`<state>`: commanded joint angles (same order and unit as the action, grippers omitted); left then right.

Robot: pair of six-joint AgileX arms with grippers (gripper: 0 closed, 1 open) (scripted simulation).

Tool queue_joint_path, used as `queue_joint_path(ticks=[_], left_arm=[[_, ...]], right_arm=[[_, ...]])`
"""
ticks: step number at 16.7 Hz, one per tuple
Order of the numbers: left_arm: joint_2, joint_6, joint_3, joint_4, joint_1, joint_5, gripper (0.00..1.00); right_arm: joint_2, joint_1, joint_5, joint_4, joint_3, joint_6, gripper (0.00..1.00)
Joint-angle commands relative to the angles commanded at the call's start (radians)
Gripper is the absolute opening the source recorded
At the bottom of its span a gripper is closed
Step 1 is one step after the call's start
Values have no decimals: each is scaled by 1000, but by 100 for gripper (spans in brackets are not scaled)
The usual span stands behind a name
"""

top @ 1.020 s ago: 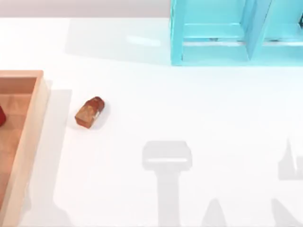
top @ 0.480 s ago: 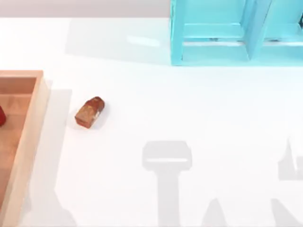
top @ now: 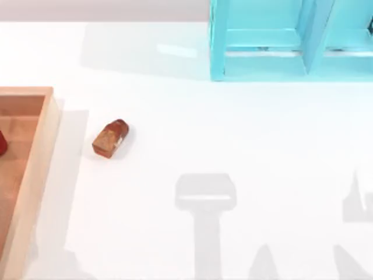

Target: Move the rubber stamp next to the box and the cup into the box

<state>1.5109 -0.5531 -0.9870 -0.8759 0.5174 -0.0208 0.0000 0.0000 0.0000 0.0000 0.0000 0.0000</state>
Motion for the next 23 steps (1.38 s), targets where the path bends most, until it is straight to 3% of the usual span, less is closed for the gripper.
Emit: queue_joint_path(ticks=[8,21,23], left_arm=[[39,-4,95,-20,15,-35,0],[39,-4,95,-20,15,-35,98],[39,-4,95,-20,15,-35,100]], right_arm=[[0,0,0,0,0,0,100],[0,0,0,0,0,0,100],[0,0,0,0,0,0,100]])
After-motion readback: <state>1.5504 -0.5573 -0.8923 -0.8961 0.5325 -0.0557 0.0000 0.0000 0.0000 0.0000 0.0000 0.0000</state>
